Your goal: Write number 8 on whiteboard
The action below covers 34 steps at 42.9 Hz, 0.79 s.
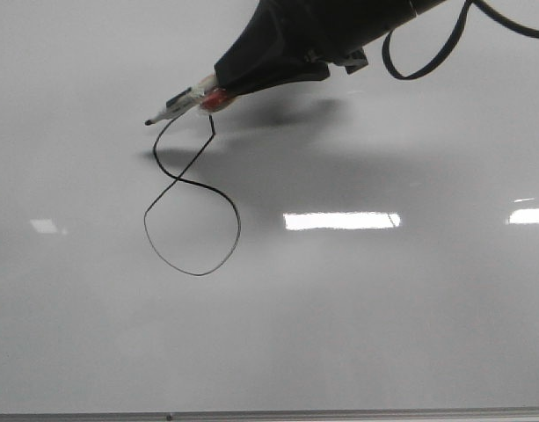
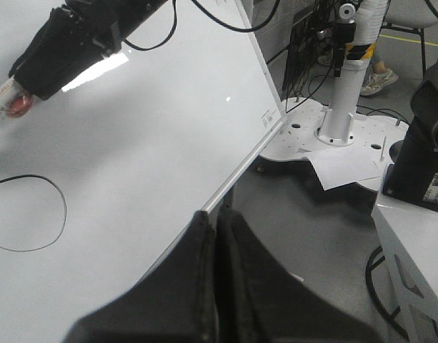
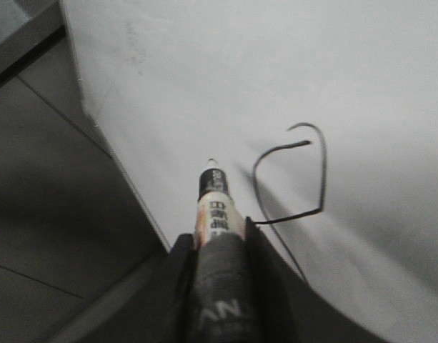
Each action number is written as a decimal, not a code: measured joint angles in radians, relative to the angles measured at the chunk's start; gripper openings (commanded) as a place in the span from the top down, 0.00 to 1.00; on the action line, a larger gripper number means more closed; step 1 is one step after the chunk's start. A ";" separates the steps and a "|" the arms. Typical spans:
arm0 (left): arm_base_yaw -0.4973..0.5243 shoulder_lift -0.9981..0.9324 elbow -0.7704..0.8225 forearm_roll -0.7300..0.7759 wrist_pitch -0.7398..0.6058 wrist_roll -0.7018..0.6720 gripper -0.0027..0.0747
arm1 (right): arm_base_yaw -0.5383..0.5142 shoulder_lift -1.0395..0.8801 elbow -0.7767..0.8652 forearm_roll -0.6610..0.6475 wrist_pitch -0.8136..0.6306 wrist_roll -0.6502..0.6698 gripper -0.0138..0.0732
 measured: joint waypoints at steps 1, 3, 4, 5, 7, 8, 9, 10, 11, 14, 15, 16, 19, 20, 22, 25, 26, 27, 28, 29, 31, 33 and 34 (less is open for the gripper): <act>0.000 0.000 0.000 0.000 0.000 0.000 0.99 | 0.000 -0.013 0.000 -0.010 0.017 -0.002 0.91; 0.000 0.000 0.000 0.000 0.000 0.000 0.99 | 0.003 -0.050 0.000 -0.033 0.039 -0.004 0.91; 0.000 0.000 0.000 0.000 -0.002 0.000 0.99 | 0.005 -0.068 -0.002 -0.057 0.052 -0.006 0.91; 0.000 0.000 0.000 -0.004 -0.004 0.000 0.99 | 0.006 -0.092 -0.002 -0.089 0.064 -0.008 0.91; 0.000 0.000 0.000 -0.009 -0.015 0.000 0.99 | 0.017 -0.128 -0.006 -0.147 0.082 -0.008 0.91; 0.000 0.000 0.000 -0.009 -0.020 0.000 0.99 | 0.020 -0.150 -0.009 -0.193 0.096 -0.008 0.91; 0.000 0.000 0.000 -0.010 -0.019 0.000 0.99 | 0.030 -0.170 -0.009 -0.229 0.107 -0.010 0.91; 0.000 0.000 -0.003 -0.010 -0.017 0.000 0.99 | 0.041 -0.184 -0.009 -0.280 0.124 -0.010 0.91; 0.000 0.002 -0.013 -0.010 -0.003 0.000 0.99 | 0.050 -0.199 -0.009 -0.319 0.139 -0.010 0.91; 0.000 0.029 -0.055 0.001 0.064 0.000 0.98 | 0.090 -0.229 -0.009 -0.448 0.198 -0.010 0.91; 0.000 0.041 -0.070 0.006 0.099 0.000 0.97 | 0.103 -0.239 -0.009 -0.486 0.219 -0.010 0.91; 0.000 0.059 -0.091 0.013 0.135 0.000 0.94 | 0.121 -0.247 -0.009 -0.511 0.235 -0.010 0.91; 0.000 0.109 -0.145 0.031 0.211 0.000 0.82 | 0.169 -0.265 -0.009 -0.561 0.282 -0.008 0.91; 0.000 0.125 -0.161 0.034 0.229 0.000 0.78 | 0.188 -0.269 -0.009 -0.571 0.296 -0.006 0.91; 0.000 0.164 -0.198 0.035 0.260 0.007 0.66 | 0.223 -0.277 -0.009 -0.582 0.311 0.004 0.91; 0.000 0.221 -0.248 0.038 0.288 0.029 0.50 | 0.273 -0.284 -0.009 -0.588 0.313 0.023 0.91; 0.000 0.245 -0.265 0.038 0.296 0.034 0.46 | 0.288 -0.284 -0.009 -0.588 0.311 0.029 0.91; 0.000 0.269 -0.280 0.038 0.301 0.041 0.42 | 0.308 -0.284 -0.009 -0.588 0.309 0.030 0.91; 0.000 0.286 -0.289 0.038 0.305 0.043 0.39 | 0.323 -0.284 -0.009 -0.590 0.304 0.035 0.91; 0.000 0.309 -0.300 0.038 0.310 0.047 0.37 | 0.343 -0.284 -0.009 -0.590 0.301 0.035 0.91; 0.000 0.343 -0.312 0.038 0.315 0.055 0.37 | 0.371 -0.284 -0.009 -0.590 0.289 0.038 0.91; 0.000 0.378 -0.321 0.038 0.318 0.065 0.37 | 0.406 -0.284 -0.009 -0.590 0.278 0.042 0.91; 0.000 0.393 -0.326 0.038 0.320 0.065 0.37 | 0.414 -0.284 -0.009 -0.590 0.276 0.042 0.91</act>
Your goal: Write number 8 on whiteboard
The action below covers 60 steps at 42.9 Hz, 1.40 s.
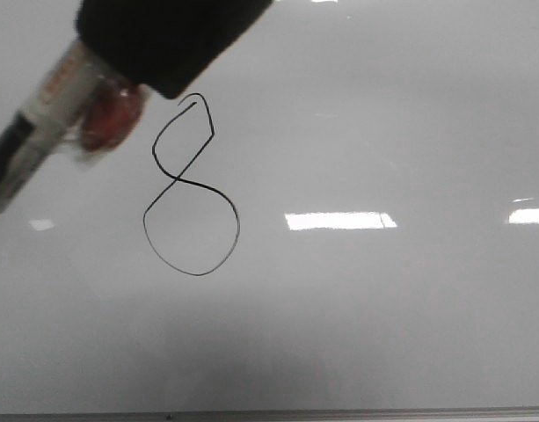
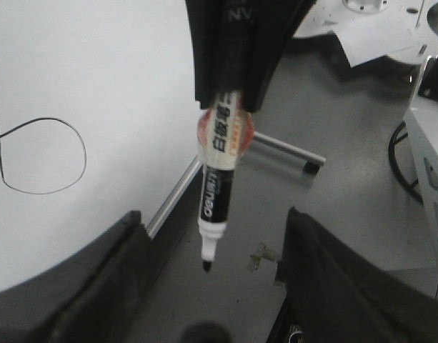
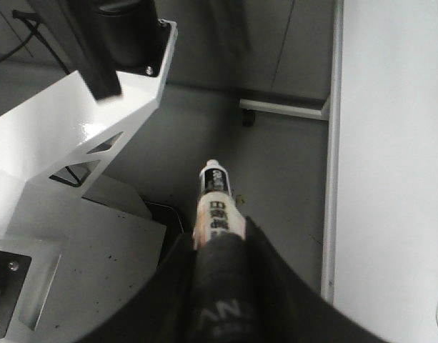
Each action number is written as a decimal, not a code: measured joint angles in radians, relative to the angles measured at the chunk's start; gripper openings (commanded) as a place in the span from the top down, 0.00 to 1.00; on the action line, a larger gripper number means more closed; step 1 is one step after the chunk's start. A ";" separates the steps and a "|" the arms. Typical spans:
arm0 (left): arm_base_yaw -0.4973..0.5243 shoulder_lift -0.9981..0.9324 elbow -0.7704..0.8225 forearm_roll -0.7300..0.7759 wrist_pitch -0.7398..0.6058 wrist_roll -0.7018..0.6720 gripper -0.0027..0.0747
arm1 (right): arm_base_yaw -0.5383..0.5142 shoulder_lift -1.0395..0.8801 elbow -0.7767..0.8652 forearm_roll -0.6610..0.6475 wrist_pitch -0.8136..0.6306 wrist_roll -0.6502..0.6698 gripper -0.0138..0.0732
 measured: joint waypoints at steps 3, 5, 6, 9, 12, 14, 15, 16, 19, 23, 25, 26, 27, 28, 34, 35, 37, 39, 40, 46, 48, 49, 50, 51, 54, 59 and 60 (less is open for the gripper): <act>0.000 0.044 -0.009 -0.007 0.003 0.026 0.37 | 0.035 0.000 0.000 0.000 -0.017 0.003 0.91; 0.000 0.064 -0.011 -0.018 0.003 0.046 0.37 | 0.058 0.000 0.000 0.000 -0.030 0.003 0.91; 0.000 0.076 -0.011 -0.025 0.003 0.059 0.37 | 0.066 0.000 0.000 0.000 -0.037 0.003 0.91; 0.000 0.100 -0.012 -0.041 0.003 0.080 0.38 | 0.083 0.000 0.000 0.000 -0.050 0.003 0.91; 0.000 0.115 -0.012 -0.048 0.007 0.089 0.43 | 0.097 0.000 0.000 0.000 -0.061 0.003 0.91; 0.000 0.123 -0.012 -0.049 0.009 0.093 0.48 | 0.102 0.000 0.000 0.000 -0.063 0.003 0.91; 0.000 0.125 -0.012 -0.049 0.011 0.093 0.50 | 0.102 0.000 0.000 0.000 -0.063 0.003 0.91; 0.000 0.124 -0.012 -0.051 0.011 0.093 0.52 | 0.102 0.000 0.000 0.000 -0.065 0.003 0.91; 0.000 0.125 -0.012 -0.051 0.015 0.093 0.61 | 0.102 0.000 0.000 0.000 -0.065 0.003 0.91; 0.000 0.125 -0.012 -0.051 0.027 0.093 0.70 | 0.102 0.000 0.000 0.000 -0.072 0.003 0.91; 0.000 0.125 -0.012 -0.051 0.037 0.093 0.74 | 0.102 0.000 0.000 0.004 -0.073 0.003 0.91; 0.000 0.125 -0.012 -0.051 0.041 0.093 0.77 | 0.102 0.000 0.000 0.004 -0.074 0.003 0.91; 0.000 0.125 -0.012 -0.051 0.043 0.093 0.79 | 0.102 0.000 0.000 0.004 -0.076 0.003 0.91; 0.000 0.125 -0.012 -0.051 0.045 0.093 0.81 | 0.102 0.000 0.000 0.006 -0.078 0.003 0.91; 0.000 0.125 -0.012 -0.051 0.045 0.100 0.95 | 0.102 0.000 0.000 0.006 -0.082 0.005 0.91; 0.000 0.125 -0.012 -0.051 0.045 0.101 0.97 | 0.102 0.000 0.000 0.006 -0.082 0.005 0.91; 0.000 0.125 -0.012 -0.051 0.045 0.106 0.99 | 0.102 0.000 0.000 0.009 -0.082 0.005 0.89; 0.000 0.125 -0.012 -0.051 0.045 0.113 0.99 | 0.102 0.000 0.000 0.014 -0.082 0.005 0.83; 0.000 0.125 -0.012 -0.051 0.045 0.115 0.99 | 0.102 0.000 0.000 0.019 -0.083 0.005 0.79; 0.000 0.125 -0.014 -0.051 0.045 0.117 0.99 | 0.102 0.000 0.000 0.025 -0.092 0.005 0.40; 0.000 0.125 -0.014 -0.051 0.045 0.117 0.99 | 0.102 0.000 0.000 0.041 -0.107 0.005 0.27; 0.000 0.125 -0.014 -0.051 0.045 0.117 0.99 | 0.102 0.000 0.000 0.048 -0.114 0.005 0.23; 0.000 0.125 -0.014 -0.051 0.045 0.117 0.99 | 0.102 0.000 0.000 0.055 -0.123 0.005 0.19; 0.000 0.125 -0.014 -0.051 0.047 0.117 0.99 | 0.102 -0.001 0.000 0.058 -0.130 0.005 0.16; 0.000 0.127 -0.014 -0.051 0.051 0.117 0.99 | 0.102 -0.005 0.000 0.065 -0.152 0.007 0.13; 0.000 0.127 -0.014 -0.051 0.073 0.112 0.99 | 0.090 -0.041 0.000 0.070 -0.171 0.033 0.14; 0.000 0.127 -0.014 -0.049 0.075 0.098 0.99 | 0.083 -0.051 0.000 0.070 -0.171 0.037 0.14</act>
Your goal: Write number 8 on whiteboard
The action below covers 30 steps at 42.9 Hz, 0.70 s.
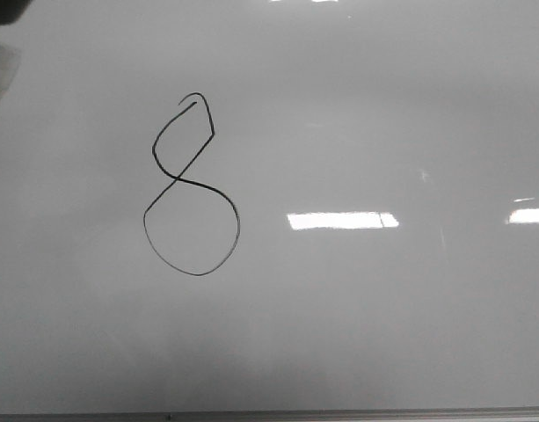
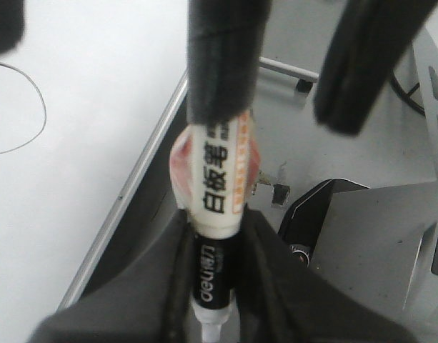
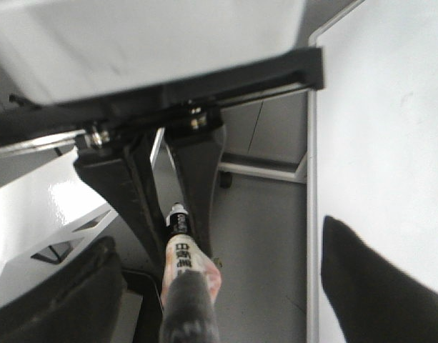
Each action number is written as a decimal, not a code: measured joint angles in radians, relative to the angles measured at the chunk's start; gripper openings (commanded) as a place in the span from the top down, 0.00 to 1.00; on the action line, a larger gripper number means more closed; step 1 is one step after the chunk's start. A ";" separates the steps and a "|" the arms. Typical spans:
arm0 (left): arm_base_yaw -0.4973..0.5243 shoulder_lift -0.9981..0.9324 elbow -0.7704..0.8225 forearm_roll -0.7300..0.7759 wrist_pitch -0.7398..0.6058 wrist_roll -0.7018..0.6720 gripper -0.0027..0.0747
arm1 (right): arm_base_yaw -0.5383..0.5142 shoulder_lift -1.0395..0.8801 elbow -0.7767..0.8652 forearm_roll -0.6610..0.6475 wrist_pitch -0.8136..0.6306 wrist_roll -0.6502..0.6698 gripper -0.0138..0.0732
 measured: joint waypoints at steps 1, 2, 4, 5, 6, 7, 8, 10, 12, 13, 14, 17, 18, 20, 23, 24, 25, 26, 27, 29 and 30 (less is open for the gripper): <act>0.000 0.000 0.000 0.005 0.002 -0.009 0.99 | -0.008 -0.015 0.000 0.000 0.002 0.012 0.14; 0.002 0.000 0.000 0.015 0.005 -0.030 0.99 | -0.018 -0.024 0.000 0.000 0.004 0.022 0.14; 0.011 0.004 0.000 0.039 0.012 -0.074 0.99 | -0.050 -0.064 0.000 0.000 0.011 0.055 0.15; 0.021 0.004 0.000 0.061 0.017 -0.109 0.99 | -0.066 -0.076 0.000 -0.003 0.012 0.070 0.16; 0.031 0.004 0.000 0.081 0.019 -0.139 0.99 | -0.089 -0.101 0.005 -0.007 0.012 0.087 0.17; 0.043 0.006 0.000 0.103 0.024 -0.170 0.99 | -0.107 -0.128 0.013 -0.010 0.012 0.105 0.19; 0.062 0.006 0.000 0.135 0.030 -0.214 0.99 | -0.127 -0.143 0.022 -0.017 0.012 0.119 0.22; 0.095 0.012 0.000 0.184 0.042 -0.283 0.99 | -0.175 -0.205 0.050 -0.031 0.010 0.150 0.26; 0.141 0.016 0.000 0.240 0.056 -0.353 0.99 | -0.228 -0.254 0.086 -0.043 -0.001 0.175 0.32; 0.163 0.016 0.000 0.263 0.065 -0.378 0.99 | -0.250 -0.287 0.114 -0.046 -0.010 0.189 0.34; 0.194 0.018 0.000 0.290 0.071 -0.405 0.99 | -0.274 -0.303 0.138 -0.049 -0.016 0.199 0.37; 0.279 0.020 0.000 0.342 0.079 -0.450 0.99 | -0.348 -0.390 0.231 -0.057 -0.040 0.235 0.43; 0.307 0.020 0.000 0.354 0.081 -0.457 0.99 | -0.376 -0.426 0.261 -0.059 -0.048 0.246 0.45; 0.375 0.020 0.000 0.376 0.083 -0.467 0.99 | -0.423 -0.487 0.334 -0.060 -0.068 0.278 0.49; 0.474 0.027 0.000 0.398 0.080 -0.471 0.99 | -0.483 -0.576 0.439 -0.063 -0.100 0.322 0.57; 0.504 0.029 0.000 0.403 0.077 -0.471 0.99 | -0.501 -0.603 0.470 -0.063 -0.110 0.331 0.59; 0.545 0.029 0.000 0.407 0.070 -0.471 0.99 | -0.523 -0.639 0.519 -0.064 -0.126 0.354 0.62; 0.585 0.035 0.000 0.410 0.061 -0.471 0.99 | -0.540 -0.673 0.548 -0.064 -0.137 0.367 0.65; 0.623 0.040 0.000 0.412 0.052 -0.472 0.99 | -0.561 -0.700 0.584 -0.064 -0.151 0.385 0.68; 0.681 0.050 0.000 0.412 0.034 -0.472 0.99 | -0.596 -0.769 0.642 -0.064 -0.175 0.413 0.74; 0.709 0.055 0.000 0.412 0.017 -0.472 0.99 | -0.614 -0.793 0.665 -0.064 -0.185 0.425 0.76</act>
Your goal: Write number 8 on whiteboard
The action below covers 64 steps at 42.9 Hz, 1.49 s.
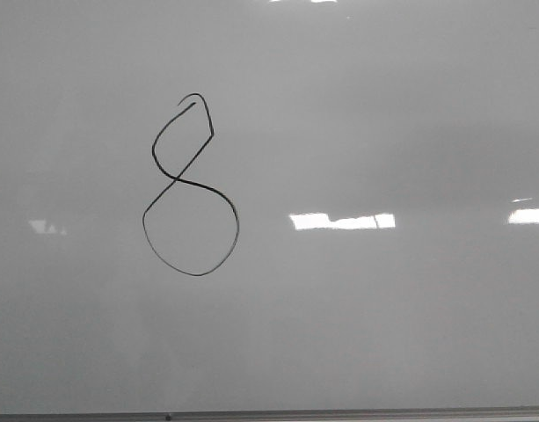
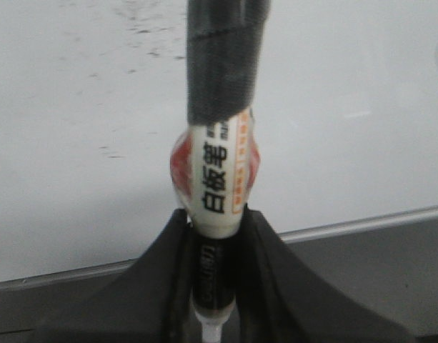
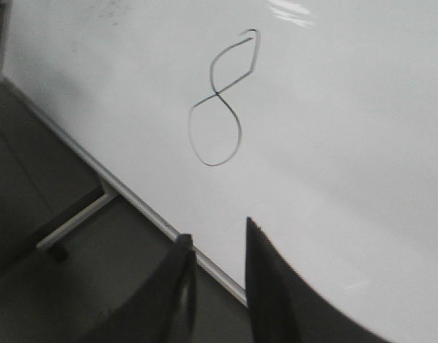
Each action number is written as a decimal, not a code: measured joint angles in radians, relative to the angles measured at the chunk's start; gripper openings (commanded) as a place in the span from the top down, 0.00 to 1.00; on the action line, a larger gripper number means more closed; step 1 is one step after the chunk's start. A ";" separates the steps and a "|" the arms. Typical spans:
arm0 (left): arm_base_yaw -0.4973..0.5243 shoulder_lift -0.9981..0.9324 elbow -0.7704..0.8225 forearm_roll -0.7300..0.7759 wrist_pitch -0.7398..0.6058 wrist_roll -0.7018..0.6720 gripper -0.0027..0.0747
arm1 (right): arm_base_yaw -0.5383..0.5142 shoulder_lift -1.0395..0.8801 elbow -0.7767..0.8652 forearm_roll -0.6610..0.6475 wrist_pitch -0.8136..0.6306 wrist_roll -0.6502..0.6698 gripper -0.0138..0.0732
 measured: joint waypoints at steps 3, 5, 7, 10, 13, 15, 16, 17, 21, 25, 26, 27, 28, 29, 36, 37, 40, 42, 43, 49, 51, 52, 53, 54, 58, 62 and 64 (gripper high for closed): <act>0.087 0.020 0.002 0.001 -0.049 0.000 0.99 | -0.040 -0.072 0.065 0.000 -0.027 0.020 0.85; 0.140 0.036 0.004 0.004 -0.080 0.000 0.99 | -0.059 -0.116 0.101 0.000 -0.042 0.022 0.89; 0.183 0.054 0.009 0.007 -0.115 0.000 0.99 | -0.076 -0.154 0.127 0.000 -0.054 0.027 0.93; 0.232 0.084 0.020 0.008 -0.155 -0.001 0.99 | -0.088 -0.194 0.155 0.000 -0.071 0.029 0.91; 0.267 0.124 0.027 0.007 -0.189 -0.001 0.99 | -0.092 -0.217 0.171 0.000 -0.085 0.029 0.91; 0.281 0.151 0.031 0.007 -0.214 -0.001 0.99 | -0.095 -0.222 0.173 0.000 -0.091 0.029 0.91; 0.286 0.166 0.034 0.009 -0.226 -0.001 0.99 | -0.095 -0.224 0.174 0.000 -0.094 0.029 0.91; 0.291 0.187 0.035 0.009 -0.237 -0.001 0.99 | -0.095 -0.224 0.176 0.000 -0.097 0.029 0.91; 0.296 0.262 0.038 0.009 -0.313 -0.001 0.99 | -0.095 -0.224 0.176 0.000 -0.101 0.029 0.91; 0.298 0.352 0.038 0.009 -0.414 -0.001 0.99 | -0.095 -0.224 0.176 0.000 -0.103 0.029 0.91; 0.298 0.373 0.038 0.009 -0.437 -0.001 0.99 | -0.095 -0.224 0.176 0.000 -0.103 0.029 0.91; 0.298 0.393 0.038 0.009 -0.467 -0.001 0.99 | -0.095 -0.224 0.176 0.000 -0.103 0.029 0.91; 0.298 0.420 0.038 0.009 -0.488 -0.001 0.99 | -0.095 -0.224 0.176 0.000 -0.103 0.029 0.91; 0.298 0.440 0.036 0.009 -0.514 -0.002 0.99 | -0.095 -0.224 0.176 0.000 -0.103 0.029 0.91; 0.298 0.576 -0.002 0.010 -0.602 -0.044 0.99 | -0.095 -0.224 0.176 0.000 -0.103 0.029 0.91; 0.300 0.592 -0.013 0.008 -0.607 -0.046 0.99 | -0.095 -0.224 0.176 0.000 -0.101 0.029 0.91; 0.306 0.689 -0.062 -0.006 -0.597 -0.053 0.62 | -0.095 -0.224 0.180 0.000 -0.099 0.029 0.91; 0.307 0.689 -0.062 -0.006 -0.593 -0.054 0.55 | -0.095 -0.224 0.183 0.000 -0.099 0.029 0.91; 0.309 0.689 -0.064 -0.006 -0.591 -0.054 0.52 | -0.095 -0.224 0.185 0.000 -0.099 0.029 0.91; 0.310 0.689 -0.066 -0.006 -0.587 -0.054 0.44 | -0.095 -0.224 0.192 0.000 -0.099 0.029 0.91; 0.310 0.689 -0.066 -0.006 -0.584 -0.054 0.42 | -0.095 -0.224 0.193 0.000 -0.099 0.029 0.91; 0.310 0.689 -0.066 -0.006 -0.582 -0.054 0.40 | -0.095 -0.224 0.193 0.000 -0.099 0.029 0.91; 0.310 0.690 -0.066 -0.006 -0.580 -0.054 0.40 | -0.095 -0.224 0.193 0.000 -0.099 0.029 0.91; 0.310 0.690 -0.066 -0.006 -0.578 -0.054 0.39 | -0.095 -0.224 0.193 0.000 -0.099 0.029 0.91; 0.310 0.690 -0.066 -0.006 -0.561 -0.054 0.38 | -0.095 -0.224 0.193 0.000 -0.099 0.029 0.91; 0.303 0.672 -0.063 -0.006 -0.533 -0.056 0.38 | -0.095 -0.224 0.193 0.000 -0.099 0.029 0.91; 0.293 0.645 -0.051 -0.002 -0.526 -0.056 0.38 | -0.095 -0.224 0.194 0.000 -0.099 0.029 0.91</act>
